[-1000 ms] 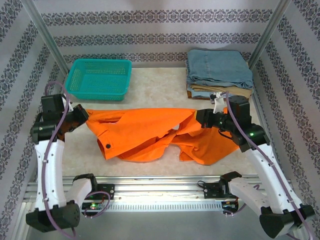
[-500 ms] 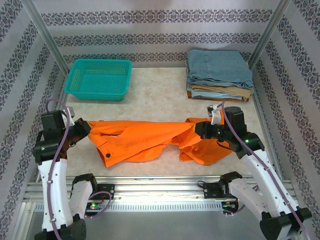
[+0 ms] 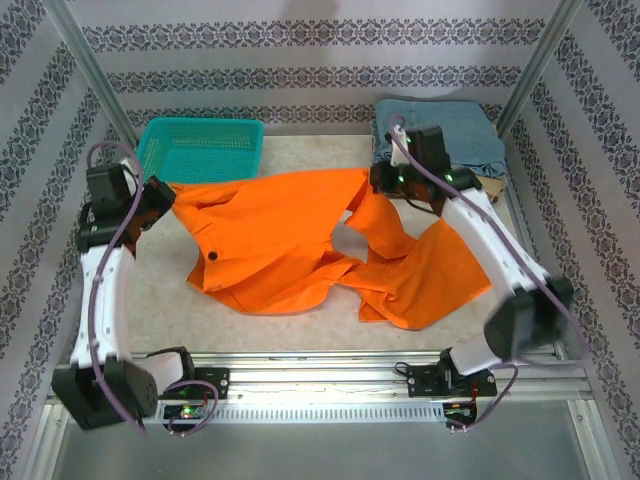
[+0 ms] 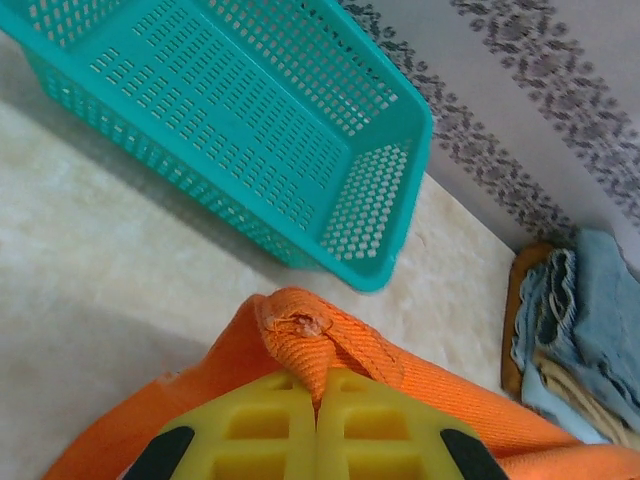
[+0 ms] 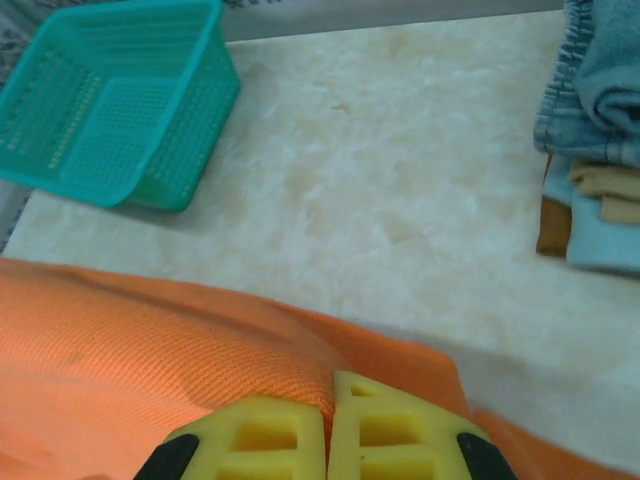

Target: Fold and stack the trousers

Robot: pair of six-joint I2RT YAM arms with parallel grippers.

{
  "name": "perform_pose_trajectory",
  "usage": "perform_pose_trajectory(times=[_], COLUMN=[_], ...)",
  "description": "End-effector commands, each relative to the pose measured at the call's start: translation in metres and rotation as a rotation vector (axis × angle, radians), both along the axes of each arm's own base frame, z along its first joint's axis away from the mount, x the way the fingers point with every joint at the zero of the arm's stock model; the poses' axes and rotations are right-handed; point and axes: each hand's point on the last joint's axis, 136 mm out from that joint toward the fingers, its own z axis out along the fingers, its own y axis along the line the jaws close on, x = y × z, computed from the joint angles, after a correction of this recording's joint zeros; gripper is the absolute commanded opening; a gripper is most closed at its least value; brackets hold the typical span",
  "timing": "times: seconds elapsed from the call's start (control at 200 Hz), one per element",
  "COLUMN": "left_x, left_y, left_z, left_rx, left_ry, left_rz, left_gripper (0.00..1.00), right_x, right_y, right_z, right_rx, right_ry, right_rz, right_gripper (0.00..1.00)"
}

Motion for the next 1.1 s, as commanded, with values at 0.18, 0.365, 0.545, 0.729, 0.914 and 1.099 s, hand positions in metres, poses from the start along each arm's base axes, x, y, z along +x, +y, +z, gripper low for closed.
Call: perform_pose_trajectory(times=[0.18, 0.365, 0.545, 0.729, 0.914, 1.099], left_x=[0.092, 0.053, -0.01, -0.009, 0.011, -0.016], left_y=[0.049, 0.019, -0.06, -0.113, -0.116, -0.074], left_z=[-0.022, 0.033, -0.031, -0.126, -0.193, -0.23], left_rx=[0.083, 0.094, 0.052, -0.085, -0.085, -0.001], left_ry=[-0.007, -0.079, 0.024, 0.086, 0.178, 0.256], left_rz=[0.132, 0.06, -0.092, -0.177, -0.143, 0.059], left_gripper=[0.92, 1.0, 0.88, 0.56, 0.07, 0.0], right_x=[0.073, 0.008, -0.067, -0.091, -0.103, -0.118], right_y=[-0.009, 0.006, 0.057, 0.114, 0.118, 0.048], right_z=[-0.048, -0.018, -0.039, -0.092, -0.124, -0.119], right_rx=[-0.005, -0.047, -0.033, -0.042, -0.084, -0.083], right_ry=[0.166, 0.075, 0.063, 0.192, 0.263, 0.269], right_rz=[-0.068, -0.039, 0.092, 0.217, 0.213, 0.029], right_gripper=[0.53, 0.64, 0.64, 0.54, 0.5, 0.59])
